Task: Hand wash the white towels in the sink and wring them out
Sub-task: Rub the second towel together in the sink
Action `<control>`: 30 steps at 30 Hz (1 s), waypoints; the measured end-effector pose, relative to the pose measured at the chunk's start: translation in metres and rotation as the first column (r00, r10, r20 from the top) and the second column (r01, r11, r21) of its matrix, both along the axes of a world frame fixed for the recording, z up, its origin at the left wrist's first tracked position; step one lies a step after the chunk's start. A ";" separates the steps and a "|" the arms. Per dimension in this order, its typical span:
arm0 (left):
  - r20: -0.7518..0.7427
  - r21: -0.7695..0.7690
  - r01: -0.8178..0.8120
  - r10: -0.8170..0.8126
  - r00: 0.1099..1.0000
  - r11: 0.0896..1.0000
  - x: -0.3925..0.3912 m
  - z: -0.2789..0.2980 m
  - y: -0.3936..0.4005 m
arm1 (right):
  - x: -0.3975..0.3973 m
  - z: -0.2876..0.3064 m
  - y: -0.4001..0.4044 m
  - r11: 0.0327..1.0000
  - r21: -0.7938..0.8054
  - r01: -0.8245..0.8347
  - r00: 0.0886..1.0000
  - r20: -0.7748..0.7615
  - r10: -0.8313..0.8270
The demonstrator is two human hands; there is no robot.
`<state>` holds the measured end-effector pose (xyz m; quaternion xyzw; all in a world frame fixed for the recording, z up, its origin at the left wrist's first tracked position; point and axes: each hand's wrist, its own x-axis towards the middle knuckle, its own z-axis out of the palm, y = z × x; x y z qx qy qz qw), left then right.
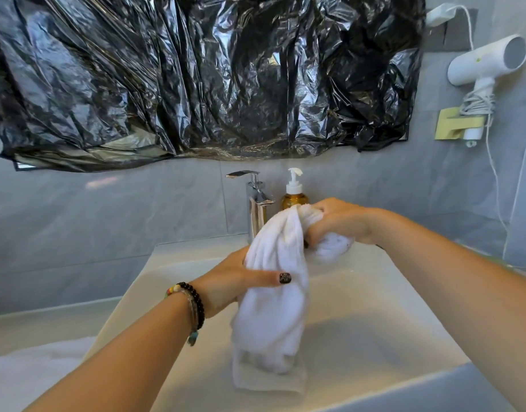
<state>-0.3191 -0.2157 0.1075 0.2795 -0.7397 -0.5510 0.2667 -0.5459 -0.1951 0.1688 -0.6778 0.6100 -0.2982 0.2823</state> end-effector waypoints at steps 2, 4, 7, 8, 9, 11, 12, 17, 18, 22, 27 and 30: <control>-0.058 0.057 -0.069 0.072 0.996 0.996 -0.002 -0.003 -0.004 | -0.004 -0.009 -0.003 0.999 -0.042 0.026 0.985 0.172 -0.019; -0.086 0.070 -0.202 0.208 0.974 0.977 -0.008 -0.005 -0.005 | 0.000 -0.022 -0.009 0.997 -0.054 0.060 0.972 0.229 -0.046; -0.126 0.171 -0.370 0.393 0.911 0.913 -0.010 -0.004 -0.010 | 0.017 -0.045 -0.013 0.987 -0.048 0.155 0.980 0.134 -0.147; -0.146 0.233 -0.388 0.427 0.893 0.892 -0.009 -0.005 -0.013 | 0.024 -0.054 -0.012 0.980 -0.089 0.178 0.983 0.052 -0.174; -0.160 0.304 -0.382 0.442 0.883 0.873 -0.009 -0.005 -0.015 | 0.031 -0.062 -0.010 0.973 -0.163 0.162 0.983 -0.059 -0.173; -0.171 0.393 -0.318 0.409 0.896 0.862 -0.006 -0.003 -0.015 | 0.043 -0.075 -0.002 0.934 -0.350 -0.074 0.960 -0.280 -0.029; -0.164 0.414 -0.286 0.380 0.910 0.864 -0.004 -0.002 -0.015 | 0.048 -0.079 0.002 0.867 -0.434 -0.243 0.927 -0.368 0.075; -0.006 0.465 -0.210 0.241 0.971 0.860 0.018 0.011 -0.018 | 0.052 -0.078 0.009 0.652 -0.572 -0.497 0.842 -0.501 0.202; 0.038 0.439 -0.229 0.237 0.971 0.869 0.021 0.013 -0.019 | 0.050 -0.077 0.010 0.692 -0.564 -0.451 0.871 -0.449 0.202; 0.284 0.182 -0.363 0.304 0.909 0.914 0.027 0.016 -0.023 | 0.038 -0.058 0.014 0.914 -0.233 -0.332 0.943 -0.072 0.325; 0.647 -0.451 -0.173 0.454 0.613 0.876 0.026 0.025 -0.015 | 0.034 -0.022 0.013 0.957 -0.075 -0.282 0.841 0.460 0.284; 0.475 -0.400 -0.360 0.526 0.705 0.843 0.025 0.027 -0.012 | 0.058 -0.021 -0.002 0.976 -0.218 -0.013 0.925 0.367 0.095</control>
